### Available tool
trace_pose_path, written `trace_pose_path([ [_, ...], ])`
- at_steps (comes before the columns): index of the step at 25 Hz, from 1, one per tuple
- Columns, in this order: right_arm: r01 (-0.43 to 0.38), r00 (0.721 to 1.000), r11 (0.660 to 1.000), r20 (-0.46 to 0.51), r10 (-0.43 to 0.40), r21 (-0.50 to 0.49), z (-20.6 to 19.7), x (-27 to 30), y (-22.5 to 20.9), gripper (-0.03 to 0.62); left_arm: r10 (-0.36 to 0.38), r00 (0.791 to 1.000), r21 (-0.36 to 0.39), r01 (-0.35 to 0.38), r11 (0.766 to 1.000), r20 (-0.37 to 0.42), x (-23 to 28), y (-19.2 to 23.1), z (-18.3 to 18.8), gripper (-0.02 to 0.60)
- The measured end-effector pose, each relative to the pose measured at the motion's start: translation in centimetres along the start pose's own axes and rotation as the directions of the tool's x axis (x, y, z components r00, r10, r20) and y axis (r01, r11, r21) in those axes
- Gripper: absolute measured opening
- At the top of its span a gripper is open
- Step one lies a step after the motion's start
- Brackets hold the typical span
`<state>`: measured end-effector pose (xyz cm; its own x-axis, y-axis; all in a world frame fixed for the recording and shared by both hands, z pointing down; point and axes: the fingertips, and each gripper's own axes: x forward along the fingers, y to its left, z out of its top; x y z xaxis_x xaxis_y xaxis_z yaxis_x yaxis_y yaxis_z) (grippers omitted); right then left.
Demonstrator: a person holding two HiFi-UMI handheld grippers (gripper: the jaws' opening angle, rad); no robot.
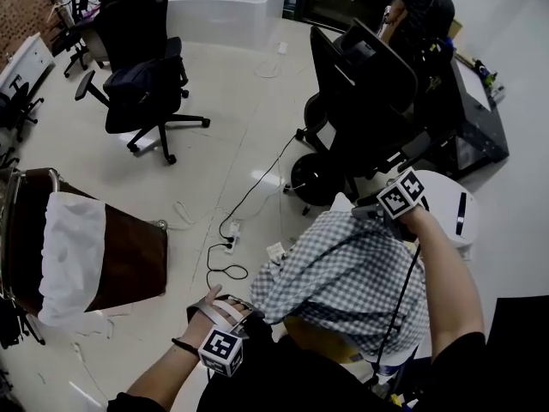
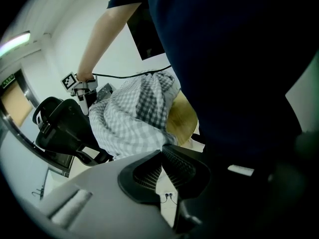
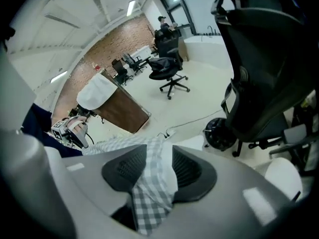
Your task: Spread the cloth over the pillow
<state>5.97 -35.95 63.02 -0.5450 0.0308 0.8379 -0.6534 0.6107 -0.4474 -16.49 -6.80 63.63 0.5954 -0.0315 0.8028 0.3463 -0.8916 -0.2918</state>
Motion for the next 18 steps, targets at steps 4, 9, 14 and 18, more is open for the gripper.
trace_pose_path([
  [4,-0.141,0.986,0.984,-0.074,0.150,0.106,-0.6,1.7,1.1,0.170,0.000,1.000,-0.017,0.000,1.000,0.016,0.3,0.1,0.0,0.001],
  [9,-0.208,0.966,0.974,-0.137,0.218,0.084,-0.7,2.0,2.7,0.015,0.001,1.000,-0.028,-0.001,1.000,0.026,0.7,0.3,-0.4,0.000],
  [14,-0.091,0.993,0.996,-0.079,0.091,0.015,0.8,0.2,0.3,0.012,0.060,0.998,-0.028,-0.060,0.998,0.007,0.5,2.5,-1.5,0.000],
  [18,0.041,0.997,0.999,0.060,-0.040,-0.008,4.1,-2.4,-2.5,0.012,0.172,0.985,-0.032,-0.173,0.984,-0.030,-0.6,7.3,-3.2,0.000],
])
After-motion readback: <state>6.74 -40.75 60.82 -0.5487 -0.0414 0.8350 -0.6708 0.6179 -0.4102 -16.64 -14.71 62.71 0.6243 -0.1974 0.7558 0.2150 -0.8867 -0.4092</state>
